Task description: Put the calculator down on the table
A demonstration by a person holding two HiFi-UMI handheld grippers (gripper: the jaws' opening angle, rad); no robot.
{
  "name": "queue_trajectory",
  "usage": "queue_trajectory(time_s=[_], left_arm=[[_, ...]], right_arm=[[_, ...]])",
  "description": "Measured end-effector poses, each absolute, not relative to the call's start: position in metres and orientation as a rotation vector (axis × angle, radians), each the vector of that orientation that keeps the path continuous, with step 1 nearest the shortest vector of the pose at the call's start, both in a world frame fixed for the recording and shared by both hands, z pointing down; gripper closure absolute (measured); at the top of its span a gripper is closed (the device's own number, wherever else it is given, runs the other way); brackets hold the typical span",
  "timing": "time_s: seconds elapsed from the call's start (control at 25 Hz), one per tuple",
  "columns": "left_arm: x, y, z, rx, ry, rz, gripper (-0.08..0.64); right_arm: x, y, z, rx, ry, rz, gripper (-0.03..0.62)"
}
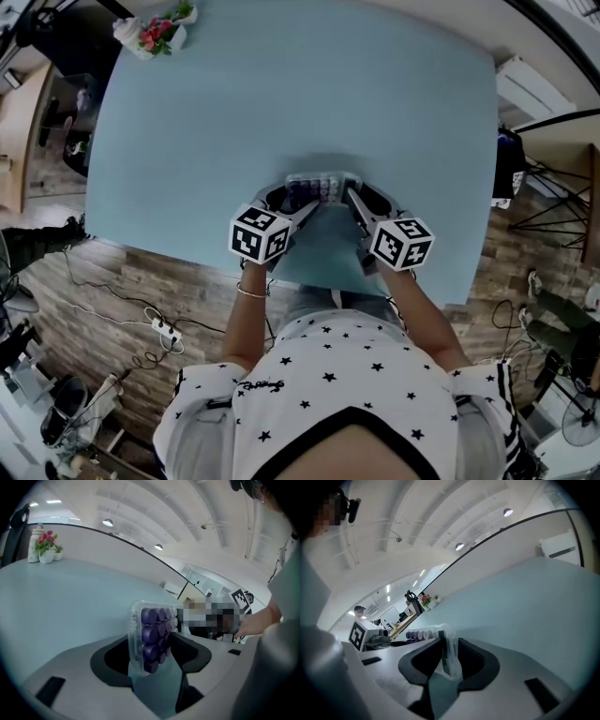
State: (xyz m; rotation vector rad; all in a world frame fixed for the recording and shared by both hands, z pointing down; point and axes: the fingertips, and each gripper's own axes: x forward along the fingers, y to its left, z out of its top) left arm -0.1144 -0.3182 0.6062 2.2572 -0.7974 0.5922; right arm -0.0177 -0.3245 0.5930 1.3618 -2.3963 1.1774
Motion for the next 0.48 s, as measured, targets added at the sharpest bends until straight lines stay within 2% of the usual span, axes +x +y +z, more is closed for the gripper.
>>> queue_trajectory(time_s=[0.48], left_arm=[[-0.1096,-0.3247,0.6073,2.254,-0.861,0.590,0.279]], right_arm=[[-0.0119,-0.3340,0.5954,1.366,-2.383,1.117,0.497]])
